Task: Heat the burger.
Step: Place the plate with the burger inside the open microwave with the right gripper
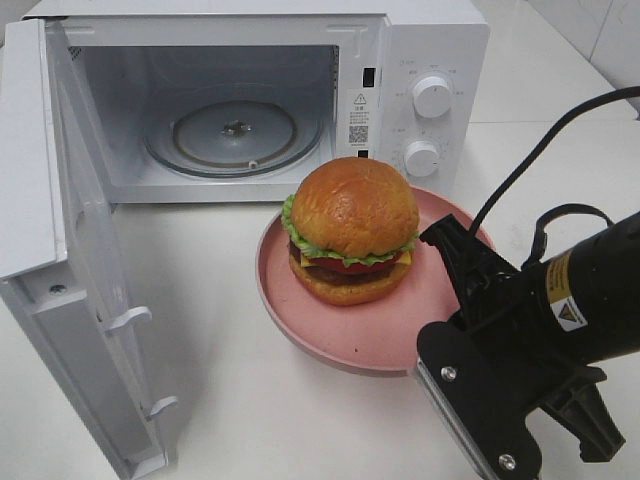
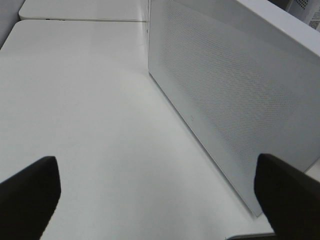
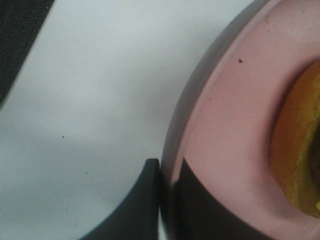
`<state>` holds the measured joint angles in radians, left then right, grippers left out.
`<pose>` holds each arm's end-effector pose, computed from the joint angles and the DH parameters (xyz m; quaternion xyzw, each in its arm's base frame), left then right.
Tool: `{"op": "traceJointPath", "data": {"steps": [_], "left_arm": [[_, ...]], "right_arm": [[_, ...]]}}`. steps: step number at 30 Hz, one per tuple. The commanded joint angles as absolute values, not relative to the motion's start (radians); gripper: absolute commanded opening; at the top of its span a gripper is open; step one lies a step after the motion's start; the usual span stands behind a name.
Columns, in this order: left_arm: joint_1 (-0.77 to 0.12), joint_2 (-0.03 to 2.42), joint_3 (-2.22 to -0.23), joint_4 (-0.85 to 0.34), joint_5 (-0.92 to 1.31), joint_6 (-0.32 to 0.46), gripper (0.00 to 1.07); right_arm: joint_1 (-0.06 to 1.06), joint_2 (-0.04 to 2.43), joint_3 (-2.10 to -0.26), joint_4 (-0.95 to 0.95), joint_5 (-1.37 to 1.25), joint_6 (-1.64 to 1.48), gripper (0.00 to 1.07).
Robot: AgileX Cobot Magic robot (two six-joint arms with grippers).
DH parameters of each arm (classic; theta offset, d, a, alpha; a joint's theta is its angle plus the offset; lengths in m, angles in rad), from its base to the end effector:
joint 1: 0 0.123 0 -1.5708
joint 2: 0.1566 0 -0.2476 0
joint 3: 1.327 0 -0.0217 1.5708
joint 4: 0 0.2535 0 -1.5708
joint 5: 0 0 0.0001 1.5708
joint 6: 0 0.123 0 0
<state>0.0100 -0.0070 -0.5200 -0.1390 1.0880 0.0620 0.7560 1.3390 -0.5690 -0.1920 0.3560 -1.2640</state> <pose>0.0588 -0.0145 0.2684 0.0267 0.8508 -0.0505 0.5223 0.1908 0.1687 0.1213 -0.8547 0.4448 -0.1198 0.2392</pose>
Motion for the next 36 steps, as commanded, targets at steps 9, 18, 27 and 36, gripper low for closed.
{"op": "traceJointPath", "data": {"steps": [9, 18, 27, 36], "left_arm": [[0.004, -0.022, -0.518, -0.138, 1.073, 0.055, 0.98], [0.004, -0.022, -0.518, -0.138, 1.073, 0.055, 0.98], [0.004, -0.022, -0.518, -0.138, 1.073, 0.055, 0.98], [0.004, -0.022, -0.518, -0.138, 1.073, 0.055, 0.98]], "right_arm": [[0.654, 1.328, -0.575, 0.082, 0.277, -1.647, 0.0], [0.654, 1.328, -0.575, -0.066, 0.274, -1.555, 0.0], [0.682, 1.36, -0.588, -0.1, 0.24, -1.529, 0.0], [0.692, 1.467, -0.705, -0.126, 0.232, -1.472, 0.0]]}}
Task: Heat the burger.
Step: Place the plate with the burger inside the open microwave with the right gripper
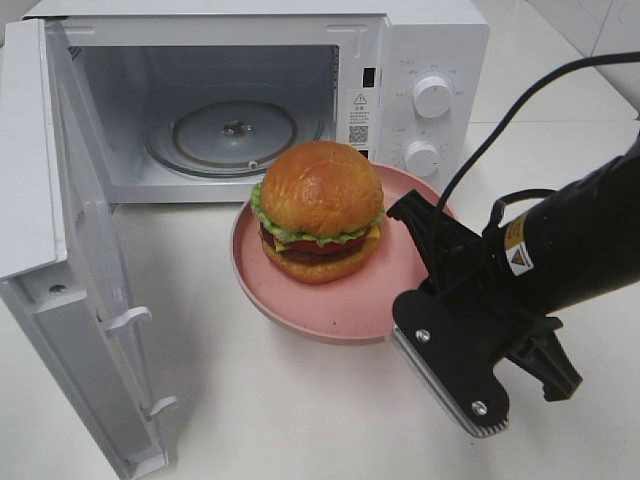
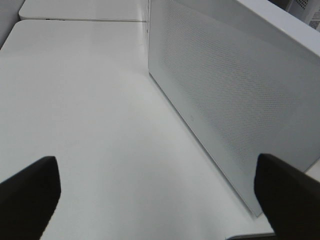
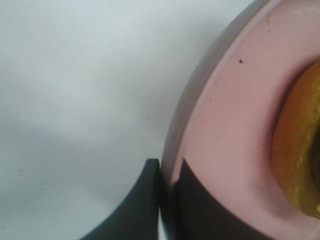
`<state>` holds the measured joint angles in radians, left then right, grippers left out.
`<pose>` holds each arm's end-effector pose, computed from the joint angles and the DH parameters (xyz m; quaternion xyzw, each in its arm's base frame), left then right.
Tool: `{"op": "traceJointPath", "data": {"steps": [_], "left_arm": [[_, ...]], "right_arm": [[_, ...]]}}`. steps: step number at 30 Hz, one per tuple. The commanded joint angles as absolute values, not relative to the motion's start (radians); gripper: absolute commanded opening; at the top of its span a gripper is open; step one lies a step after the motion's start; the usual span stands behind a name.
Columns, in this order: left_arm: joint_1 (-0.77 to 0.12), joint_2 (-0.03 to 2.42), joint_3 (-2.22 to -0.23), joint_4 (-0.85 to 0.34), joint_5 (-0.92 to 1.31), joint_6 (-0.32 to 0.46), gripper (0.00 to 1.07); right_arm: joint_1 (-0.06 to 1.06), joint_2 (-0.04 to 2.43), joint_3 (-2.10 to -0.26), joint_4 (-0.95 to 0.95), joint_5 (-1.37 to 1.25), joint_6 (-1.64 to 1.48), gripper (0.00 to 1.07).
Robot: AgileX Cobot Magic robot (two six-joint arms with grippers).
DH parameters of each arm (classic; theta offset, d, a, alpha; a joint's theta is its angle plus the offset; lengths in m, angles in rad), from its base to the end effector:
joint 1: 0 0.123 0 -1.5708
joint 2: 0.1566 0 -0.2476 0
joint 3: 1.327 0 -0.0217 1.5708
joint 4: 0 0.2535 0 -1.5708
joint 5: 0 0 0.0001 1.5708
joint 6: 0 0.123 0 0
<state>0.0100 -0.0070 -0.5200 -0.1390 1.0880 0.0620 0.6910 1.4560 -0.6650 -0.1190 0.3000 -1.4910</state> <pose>0.0588 -0.0145 0.2684 0.0267 0.8508 -0.0505 0.5223 0.2215 0.1775 0.1193 -0.8731 0.3984 -0.1389 0.2444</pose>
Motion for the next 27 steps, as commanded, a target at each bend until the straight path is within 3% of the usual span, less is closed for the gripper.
{"op": "traceJointPath", "data": {"steps": [1, 27], "left_arm": [[0.004, -0.022, -0.518, -0.138, 1.073, 0.055, 0.98], [0.004, -0.022, -0.518, -0.138, 1.073, 0.055, 0.98]], "right_arm": [[0.692, 1.467, -0.705, -0.126, 0.232, -1.472, 0.0], [0.75, 1.682, -0.933, -0.124, 0.226, -1.355, 0.0]]}}
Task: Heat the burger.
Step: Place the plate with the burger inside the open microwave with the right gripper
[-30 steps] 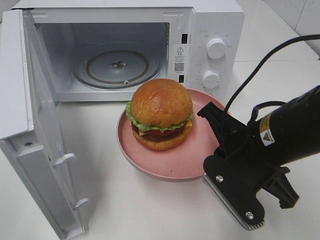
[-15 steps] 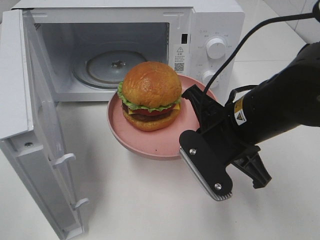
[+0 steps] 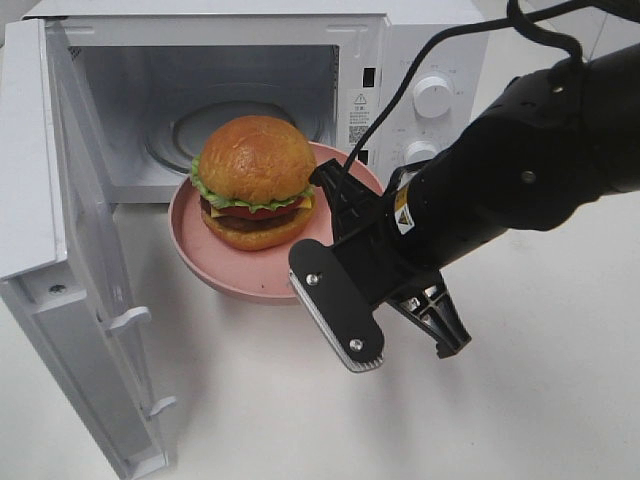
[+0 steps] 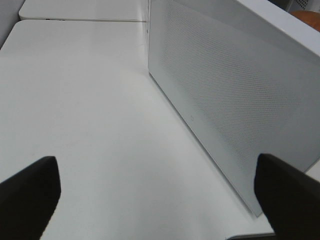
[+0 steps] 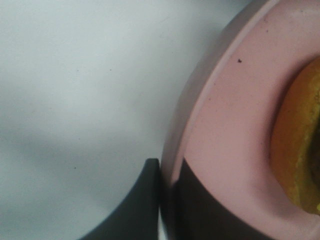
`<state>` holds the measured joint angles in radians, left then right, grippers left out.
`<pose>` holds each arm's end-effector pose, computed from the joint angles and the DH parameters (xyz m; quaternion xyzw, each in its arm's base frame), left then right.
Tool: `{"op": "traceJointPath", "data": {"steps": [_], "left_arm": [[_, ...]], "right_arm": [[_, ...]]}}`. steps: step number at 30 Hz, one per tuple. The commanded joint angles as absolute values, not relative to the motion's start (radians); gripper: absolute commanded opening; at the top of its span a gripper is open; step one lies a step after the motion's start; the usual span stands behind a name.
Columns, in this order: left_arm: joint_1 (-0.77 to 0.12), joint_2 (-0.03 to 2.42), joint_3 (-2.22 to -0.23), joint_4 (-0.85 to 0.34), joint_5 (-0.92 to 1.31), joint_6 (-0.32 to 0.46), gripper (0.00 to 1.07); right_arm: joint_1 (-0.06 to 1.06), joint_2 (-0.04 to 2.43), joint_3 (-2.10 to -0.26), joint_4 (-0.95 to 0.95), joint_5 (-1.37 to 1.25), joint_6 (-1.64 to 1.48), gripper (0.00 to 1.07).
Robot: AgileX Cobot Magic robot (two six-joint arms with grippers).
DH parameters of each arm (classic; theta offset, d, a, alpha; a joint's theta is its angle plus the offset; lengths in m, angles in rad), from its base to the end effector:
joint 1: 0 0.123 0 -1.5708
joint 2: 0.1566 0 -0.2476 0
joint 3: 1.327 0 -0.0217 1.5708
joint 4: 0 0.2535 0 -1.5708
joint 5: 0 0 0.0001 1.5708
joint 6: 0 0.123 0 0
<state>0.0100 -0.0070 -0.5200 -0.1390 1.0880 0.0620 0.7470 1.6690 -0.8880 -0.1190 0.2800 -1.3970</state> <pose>0.0588 -0.0145 0.2684 0.0267 0.8508 -0.0505 0.5223 0.2525 0.2283 0.1156 -0.8617 0.4127 -0.1246 0.2678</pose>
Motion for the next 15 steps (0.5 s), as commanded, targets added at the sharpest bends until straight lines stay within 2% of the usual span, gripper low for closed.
{"op": "traceJointPath", "data": {"steps": [1, 15], "left_arm": [[0.004, -0.022, -0.518, -0.138, 1.073, 0.055, 0.98], [0.004, -0.022, -0.518, -0.138, 1.073, 0.055, 0.98]], "right_arm": [[0.75, 1.697, -0.954, -0.126, 0.226, -1.337, 0.0], [0.75, 1.788, -1.068, -0.128, 0.235, -1.24, 0.0]]}}
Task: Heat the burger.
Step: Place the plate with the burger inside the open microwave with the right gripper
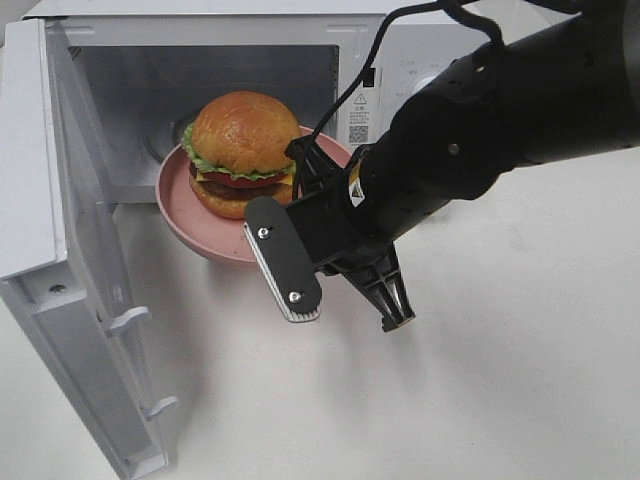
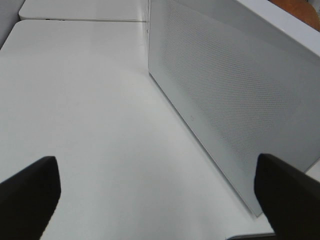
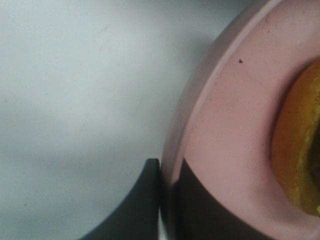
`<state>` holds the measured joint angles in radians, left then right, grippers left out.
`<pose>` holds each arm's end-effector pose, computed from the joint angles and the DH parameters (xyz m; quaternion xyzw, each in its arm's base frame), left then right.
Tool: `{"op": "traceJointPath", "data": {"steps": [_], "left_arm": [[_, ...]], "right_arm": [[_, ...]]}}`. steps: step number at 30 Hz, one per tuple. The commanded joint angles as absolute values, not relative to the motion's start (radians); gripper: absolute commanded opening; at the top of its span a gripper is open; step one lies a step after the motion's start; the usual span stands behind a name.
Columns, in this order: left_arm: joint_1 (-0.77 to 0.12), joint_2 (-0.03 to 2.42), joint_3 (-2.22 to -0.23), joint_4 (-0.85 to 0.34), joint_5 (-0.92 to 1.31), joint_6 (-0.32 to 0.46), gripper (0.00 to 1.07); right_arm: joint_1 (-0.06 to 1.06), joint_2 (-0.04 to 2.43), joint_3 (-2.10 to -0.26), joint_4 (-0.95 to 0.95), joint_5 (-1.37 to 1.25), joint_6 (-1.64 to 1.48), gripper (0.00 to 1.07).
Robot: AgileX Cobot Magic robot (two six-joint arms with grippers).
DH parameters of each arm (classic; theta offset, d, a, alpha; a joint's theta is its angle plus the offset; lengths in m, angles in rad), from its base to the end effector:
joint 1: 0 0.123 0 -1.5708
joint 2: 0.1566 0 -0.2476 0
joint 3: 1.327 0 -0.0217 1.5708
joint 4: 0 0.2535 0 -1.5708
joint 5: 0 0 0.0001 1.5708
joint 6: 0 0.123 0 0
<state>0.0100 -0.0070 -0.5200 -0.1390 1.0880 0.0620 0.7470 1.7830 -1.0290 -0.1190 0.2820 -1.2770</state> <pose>0.0588 -0.0145 0.2684 0.0267 0.8508 -0.0505 0.5223 0.2769 0.2509 0.1144 -0.8319 0.4620 -0.1121 0.2861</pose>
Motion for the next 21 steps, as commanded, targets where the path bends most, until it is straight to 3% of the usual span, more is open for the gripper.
{"op": "traceJointPath", "data": {"steps": [1, 21], "left_arm": [[0.004, -0.022, -0.518, -0.138, 1.073, 0.055, 0.98], [0.004, -0.022, -0.518, -0.138, 1.073, 0.055, 0.98]], "right_arm": [[0.75, 1.803, -1.087, -0.128, 0.235, -1.216, 0.0], [0.75, 1.939, -1.293, -0.258, 0.311, -1.022, 0.0]]}}
